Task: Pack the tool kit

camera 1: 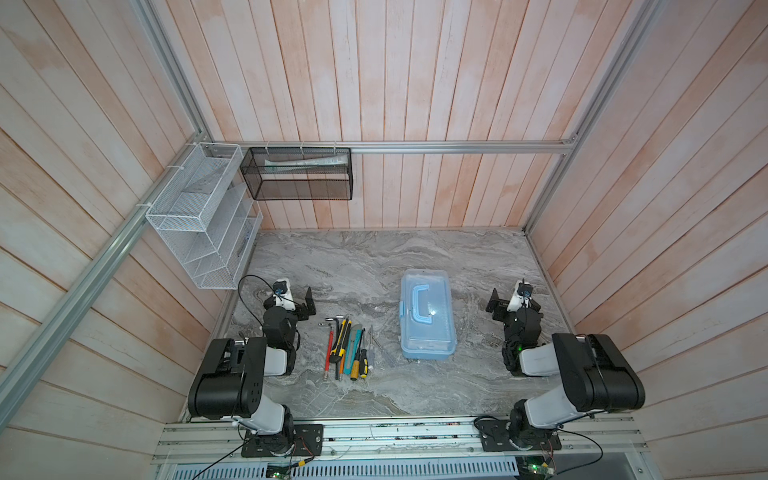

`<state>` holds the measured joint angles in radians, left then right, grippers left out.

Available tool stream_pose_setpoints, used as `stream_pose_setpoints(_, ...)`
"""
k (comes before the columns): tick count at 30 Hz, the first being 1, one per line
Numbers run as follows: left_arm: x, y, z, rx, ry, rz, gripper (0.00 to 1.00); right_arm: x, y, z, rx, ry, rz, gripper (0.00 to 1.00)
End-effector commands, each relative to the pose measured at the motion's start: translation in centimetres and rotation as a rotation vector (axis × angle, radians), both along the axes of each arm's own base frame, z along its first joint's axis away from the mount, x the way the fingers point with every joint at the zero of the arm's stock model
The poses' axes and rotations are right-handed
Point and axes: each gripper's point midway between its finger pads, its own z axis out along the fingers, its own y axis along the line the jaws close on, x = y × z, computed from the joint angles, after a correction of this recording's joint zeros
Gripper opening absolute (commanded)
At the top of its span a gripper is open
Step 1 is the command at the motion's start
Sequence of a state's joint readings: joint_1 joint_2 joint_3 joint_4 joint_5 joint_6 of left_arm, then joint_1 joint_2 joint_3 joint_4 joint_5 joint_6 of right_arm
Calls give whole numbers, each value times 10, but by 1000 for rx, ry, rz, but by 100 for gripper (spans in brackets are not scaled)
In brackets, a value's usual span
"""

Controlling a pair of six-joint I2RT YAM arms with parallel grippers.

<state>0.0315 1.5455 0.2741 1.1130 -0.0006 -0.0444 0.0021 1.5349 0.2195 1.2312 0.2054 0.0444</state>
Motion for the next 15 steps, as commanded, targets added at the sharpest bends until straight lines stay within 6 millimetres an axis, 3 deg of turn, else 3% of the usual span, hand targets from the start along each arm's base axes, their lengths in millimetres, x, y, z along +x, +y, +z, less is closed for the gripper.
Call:
stream_pose_setpoints(1, 4, -1, 7, 15, -16, -2, 100, 5, 1, 8, 5, -21, 16, 98)
stream_pose_setpoints(4, 4, 1, 10, 12, -28, 13, 100, 5, 2, 8, 6, -22, 16, 98)
stream_pose_setpoints(7, 13, 15, 17, -7, 56, 97, 100, 6, -2, 22, 0, -52, -16, 98)
stream_pose_setpoints(10, 20, 20, 31, -95, 151, 151, 100, 17, 6, 29, 34, 60, -14, 98)
stream_pose_setpoints(13, 19, -11, 46, -229, 209, 40, 100, 24, 29, 47, 169, 147, 65, 88)
stream_pose_setpoints(15, 14, -47, 51, -299, 250, -85, 100, 22, 47, 56, 234, 220, 105, 85)
